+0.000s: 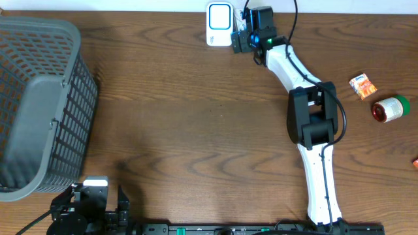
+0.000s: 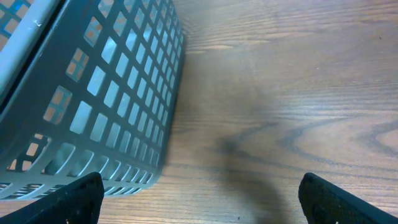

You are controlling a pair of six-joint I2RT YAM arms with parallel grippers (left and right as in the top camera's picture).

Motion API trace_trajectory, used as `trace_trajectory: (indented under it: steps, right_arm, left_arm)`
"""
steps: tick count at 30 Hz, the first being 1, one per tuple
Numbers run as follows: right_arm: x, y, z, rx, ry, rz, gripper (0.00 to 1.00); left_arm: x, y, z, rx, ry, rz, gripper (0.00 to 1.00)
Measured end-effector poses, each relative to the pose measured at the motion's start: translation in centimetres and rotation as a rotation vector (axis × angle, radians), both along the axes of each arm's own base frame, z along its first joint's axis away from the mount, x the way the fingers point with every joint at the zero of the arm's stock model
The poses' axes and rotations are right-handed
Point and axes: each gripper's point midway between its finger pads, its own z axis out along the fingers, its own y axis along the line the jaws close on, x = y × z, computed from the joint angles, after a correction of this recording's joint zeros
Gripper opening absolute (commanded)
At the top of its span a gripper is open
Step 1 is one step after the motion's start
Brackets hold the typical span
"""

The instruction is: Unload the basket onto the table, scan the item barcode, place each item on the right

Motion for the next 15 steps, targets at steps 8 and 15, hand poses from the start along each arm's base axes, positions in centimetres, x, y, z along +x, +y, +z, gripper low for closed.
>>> trace_trajectory:
  steps: [8, 15]
  right_arm:
    - [0.6, -0.6, -0.7, 0.013, -0.017, -0.047, 0.72]
    - [1.0, -1.7, -2.1, 0.035, -0.008, -0.088, 0.29]
  left_arm:
    - [0.0, 0.0, 0.0, 0.0, 0.0, 0.0, 0.99]
    - [0.0, 0.0, 0.0, 0.0, 0.0, 0.0, 0.99]
